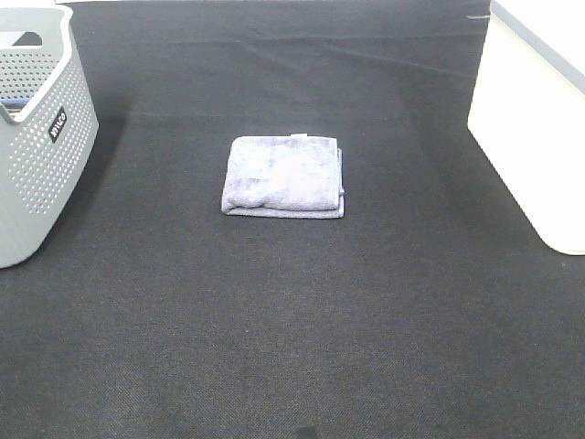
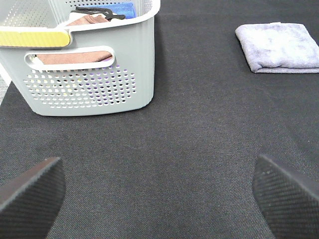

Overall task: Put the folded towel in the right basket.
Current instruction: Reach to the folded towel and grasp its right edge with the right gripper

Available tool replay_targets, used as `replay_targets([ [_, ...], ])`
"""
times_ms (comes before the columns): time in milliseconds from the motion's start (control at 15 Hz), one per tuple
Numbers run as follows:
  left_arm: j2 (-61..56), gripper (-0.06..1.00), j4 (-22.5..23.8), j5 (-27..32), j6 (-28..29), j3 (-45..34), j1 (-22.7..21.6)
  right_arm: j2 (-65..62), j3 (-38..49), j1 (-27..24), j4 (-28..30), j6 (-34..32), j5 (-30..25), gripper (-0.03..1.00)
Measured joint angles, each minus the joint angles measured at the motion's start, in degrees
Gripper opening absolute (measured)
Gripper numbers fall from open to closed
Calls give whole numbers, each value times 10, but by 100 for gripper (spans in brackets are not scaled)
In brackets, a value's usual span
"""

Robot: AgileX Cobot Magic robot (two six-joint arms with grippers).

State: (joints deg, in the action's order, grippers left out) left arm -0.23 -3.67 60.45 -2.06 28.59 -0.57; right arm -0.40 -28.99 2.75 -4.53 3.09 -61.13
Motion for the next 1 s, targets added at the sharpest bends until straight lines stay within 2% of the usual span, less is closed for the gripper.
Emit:
replay_targets([
  [1000, 0, 97, 0, 0, 0, 0, 0, 0, 0, 0, 0, 0, 0, 76],
])
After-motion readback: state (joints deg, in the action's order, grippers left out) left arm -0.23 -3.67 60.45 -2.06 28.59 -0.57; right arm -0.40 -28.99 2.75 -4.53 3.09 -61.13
